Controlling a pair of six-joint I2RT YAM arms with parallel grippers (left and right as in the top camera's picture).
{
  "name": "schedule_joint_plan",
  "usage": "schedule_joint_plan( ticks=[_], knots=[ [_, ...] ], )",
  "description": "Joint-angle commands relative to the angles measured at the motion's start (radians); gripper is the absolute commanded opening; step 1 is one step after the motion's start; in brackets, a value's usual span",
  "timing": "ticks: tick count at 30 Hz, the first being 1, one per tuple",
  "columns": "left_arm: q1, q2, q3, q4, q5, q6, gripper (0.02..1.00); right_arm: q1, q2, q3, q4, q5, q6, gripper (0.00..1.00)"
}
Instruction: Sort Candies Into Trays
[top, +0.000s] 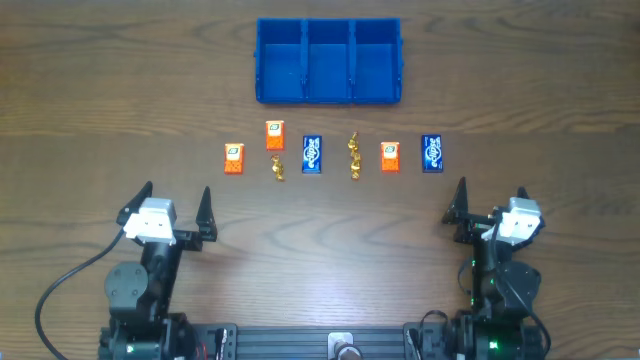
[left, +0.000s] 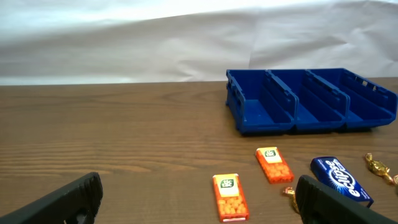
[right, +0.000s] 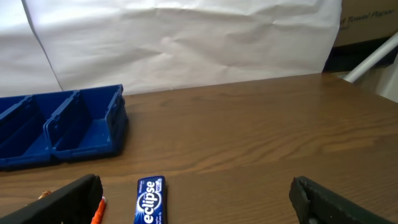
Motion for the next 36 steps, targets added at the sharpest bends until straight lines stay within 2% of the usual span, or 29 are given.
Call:
schedule_joint_plan(
  ticks=[1,6,9,20,28,32,36],
  knots=[
    [0.003,-0.006,-0.018,-0.035,0.014,0.006,0.996,-0.005,-0.009,0.001,-0.009,-0.005,0.001,1.000],
    [0.003,-0.006,-0.018,-0.035,0.014,0.007,0.998,-0.005,-0.009,0.001,-0.009,-0.005,0.001,1.000],
    [0.003,-0.006,-0.018,-0.039,-0.049,0.007,0.998,-0.005,-0.009,0.001,-0.009,-0.005,0.001,1.000],
    [0.003,-0.006,-0.003,-0.021,-0.053,-0.014,0.998,-0.005,-0.009,0.001,-0.009,-0.005,0.001,1.000],
    [0.003,0.006,0.340,-0.418,-0.055,-0.100,1.000,-0.005,-0.009,0.001,-0.009,-0.005,0.001,1.000],
    [0.003,0.059,0.504,-0.518,-0.050,-0.111,1.000,-0.005,-0.009,0.001,-0.009,-0.005,0.001,1.000],
    [0.003,0.231,0.657,-0.569,-0.035,-0.127,1.000,-0.005,-0.009,0.001,-0.009,-0.005,0.001,1.000]
  ],
)
